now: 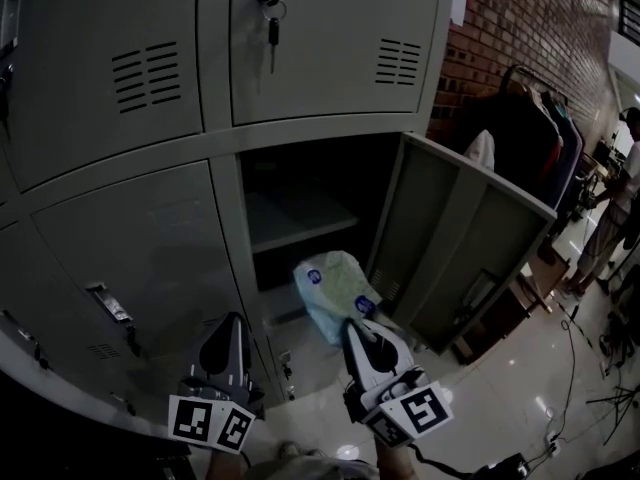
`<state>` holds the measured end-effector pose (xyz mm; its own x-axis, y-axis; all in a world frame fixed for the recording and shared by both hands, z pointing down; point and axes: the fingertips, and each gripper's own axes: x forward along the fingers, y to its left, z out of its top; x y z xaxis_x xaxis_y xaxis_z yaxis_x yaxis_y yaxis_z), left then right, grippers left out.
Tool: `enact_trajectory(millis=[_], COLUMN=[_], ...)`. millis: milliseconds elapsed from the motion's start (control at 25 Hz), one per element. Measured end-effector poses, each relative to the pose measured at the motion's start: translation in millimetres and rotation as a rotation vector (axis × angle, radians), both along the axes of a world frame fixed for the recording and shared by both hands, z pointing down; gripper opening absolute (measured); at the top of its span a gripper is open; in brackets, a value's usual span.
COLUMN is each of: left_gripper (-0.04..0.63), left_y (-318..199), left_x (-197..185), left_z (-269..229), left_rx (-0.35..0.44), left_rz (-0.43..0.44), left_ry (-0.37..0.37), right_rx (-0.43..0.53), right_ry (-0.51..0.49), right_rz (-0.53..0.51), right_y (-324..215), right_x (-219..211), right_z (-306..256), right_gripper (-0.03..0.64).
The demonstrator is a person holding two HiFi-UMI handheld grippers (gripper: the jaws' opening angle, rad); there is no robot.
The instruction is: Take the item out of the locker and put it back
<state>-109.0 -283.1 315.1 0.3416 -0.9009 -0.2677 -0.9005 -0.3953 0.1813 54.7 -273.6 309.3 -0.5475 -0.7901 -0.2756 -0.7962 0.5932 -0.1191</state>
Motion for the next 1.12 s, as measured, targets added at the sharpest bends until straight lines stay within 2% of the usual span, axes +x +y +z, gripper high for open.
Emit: enact_trajectory(millis=[320,1120], left_gripper=[0.005,0.005], left_y=[0,-4], left_x=[-8,-9], left_z=[-4,-1], left_rx=[0.019,0.002], left_rz=[-0.01,-0.016], left_ry=[0.048,0.018], right_rx=[-0.017,-0.038], right_ry=[-0.021,-0.052], right_rz=[0.005,0.035], right_y=[-3,3], right_x=[6,19], right_z=[1,7], right_gripper=[0.009,0.009])
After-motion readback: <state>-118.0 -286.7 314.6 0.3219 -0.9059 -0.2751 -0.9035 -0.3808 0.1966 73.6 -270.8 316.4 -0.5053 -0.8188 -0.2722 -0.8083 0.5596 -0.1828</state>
